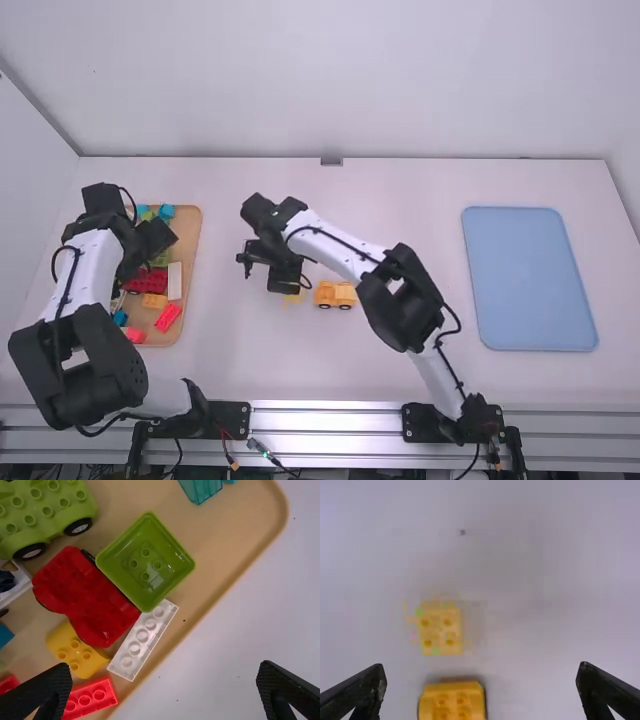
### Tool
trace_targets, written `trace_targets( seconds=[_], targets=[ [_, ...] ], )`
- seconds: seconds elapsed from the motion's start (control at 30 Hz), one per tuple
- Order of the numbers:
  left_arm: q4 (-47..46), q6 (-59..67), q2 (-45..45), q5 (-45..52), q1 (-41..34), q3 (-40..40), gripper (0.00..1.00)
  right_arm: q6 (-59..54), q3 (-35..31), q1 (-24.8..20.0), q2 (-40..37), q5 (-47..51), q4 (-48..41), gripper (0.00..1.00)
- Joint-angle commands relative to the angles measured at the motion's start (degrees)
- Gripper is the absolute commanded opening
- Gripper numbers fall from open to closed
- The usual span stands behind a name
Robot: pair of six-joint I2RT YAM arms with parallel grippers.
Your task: Assemble lego blocks to make yellow taxi
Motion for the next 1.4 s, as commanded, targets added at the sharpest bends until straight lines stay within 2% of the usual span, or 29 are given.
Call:
trace_targets(
  seconds=[0.0, 0.07, 0.13, 0.17, 0.23, 0.37, 0.43, 0.47, 0.57, 0.63, 0.73, 0.83, 0.93, 0.97, 1.03, 1.17, 1.37],
  targets=[
    [-0.94, 1.99, -0.94, 0.17, -0.15, -0.37, 0.99, 0.81, -0.76, -2.97, -7.41, 0.09, 0.09, 0.99],
    [-1.01, 5.77, -0.94, 2.40, -0.13, -0.37, 0.99, 1.62, -2.05, -4.37, -9.35, 0.15, 0.63, 0.99],
    [1.05, 14.43, -0.94, 11.08, -0.15, -0.37, 0.99, 3.02, -6.19, -7.34, -13.81, 0.20, 2.49, 0.99],
    [1.20, 14.80, -0.94, 11.52, -0.15, -0.37, 0.99, 3.21, -6.49, -7.52, -14.08, 0.17, 2.75, 0.99],
    [2.27, 19.23, -0.94, 16.09, -0.98, -0.37, 0.99, 4.66, -12.35, -10.78, -18.45, -1.31, 8.13, 0.99],
    [3.19, 25.16, -0.94, 16.79, -2.82, -0.37, 0.99, 4.42, -22.40, -15.37, -25.49, -7.06, 16.02, 0.99],
    [4.04, 29.94, -0.94, 16.83, -5.33, -0.37, 0.99, 4.55, -29.94, -18.95, -30.73, -9.27, 21.53, 0.99],
    [4.09, 30.64, -0.94, 16.87, -5.79, -0.37, 0.99, 4.79, -31.04, -19.47, -31.43, -9.49, 22.32, 0.99],
    [4.44, 43.39, -0.94, 23.58, -12.55, -0.37, 0.99, 8.07, -39.78, -25.24, -37.46, -10.03, 29.11, 0.99],
    [4.50, 47.91, -0.94, 24.96, -16.46, -0.37, 0.99, 10.03, -43.28, -28.02, -39.85, -10.23, 31.39, 0.99],
    [5.09, 49.59, -0.94, 21.05, -22.56, -0.37, 0.99, 10.54, -47.32, -31.93, -42.47, -12.79, 33.64, 0.99],
    [5.86, 51.30, -0.48, 11.28, -31.47, -0.37, 0.99, 6.51, -51.43, -37.59, -44.72, -22.88, 35.45, 0.99],
    [3.76, 63.08, 1.53, 10.25, -39.26, -0.37, 0.99, 1.27, -54.27, -42.53, -46.34, -31.26, 35.74, 0.99],
    [3.76, 63.08, 1.53, 10.25, -39.26, -0.37, 0.99, 1.27, -54.27, -42.53, -46.34, -31.26, 35.74, 0.99],
    [0.37, 72.76, 3.43, 9.99, -45.00, -0.37, 0.99, -4.17, -55.93, -46.45, -46.53, -37.48, 34.99, 0.99],
    [-1.46, 80.89, 6.54, 7.19, -48.39, -0.37, 0.99, -10.86, -57.57, -49.68, -46.58, -45.11, 33.59, 0.99],
    [0.28, 82.77, 12.52, 4.09, -50.14, -0.37, 0.99, -21.46, -60.37, -53.24, -46.58, -55.87, 32.35, 0.99]
  ],
)
